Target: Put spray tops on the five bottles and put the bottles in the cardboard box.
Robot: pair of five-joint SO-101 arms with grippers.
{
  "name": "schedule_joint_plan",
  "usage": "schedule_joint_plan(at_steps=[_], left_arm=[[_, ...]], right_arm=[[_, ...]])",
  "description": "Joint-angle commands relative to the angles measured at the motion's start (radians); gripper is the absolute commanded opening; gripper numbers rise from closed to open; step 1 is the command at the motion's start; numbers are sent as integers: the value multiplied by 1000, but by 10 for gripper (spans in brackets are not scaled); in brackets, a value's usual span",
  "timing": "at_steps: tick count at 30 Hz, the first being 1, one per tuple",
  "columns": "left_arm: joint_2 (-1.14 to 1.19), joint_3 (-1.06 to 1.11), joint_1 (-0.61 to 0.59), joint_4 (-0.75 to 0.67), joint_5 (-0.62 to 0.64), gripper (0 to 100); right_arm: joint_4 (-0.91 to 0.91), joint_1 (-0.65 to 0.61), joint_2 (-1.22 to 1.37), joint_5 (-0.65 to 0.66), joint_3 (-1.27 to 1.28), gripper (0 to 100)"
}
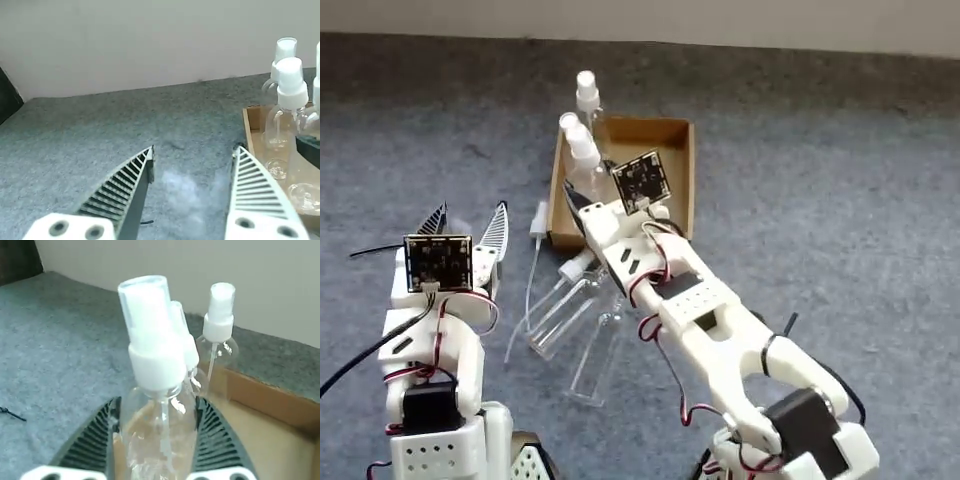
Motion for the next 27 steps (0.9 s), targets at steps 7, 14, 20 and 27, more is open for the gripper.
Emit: schedule_joint_plan(at_steps=[7, 14, 20, 27], left_arm=[[2, -44, -16, -21, 5, 228], [2, -44, -16, -21, 5, 228], [2, -44, -16, -21, 5, 228], [2, -44, -16, -21, 5, 228]], right_arm=[[-71, -31, 35, 3, -68, 5], [-113, -68, 36, 2, -59, 5], [-113, -67, 38, 2, -59, 5], [-113, -67, 128, 6, -65, 5]])
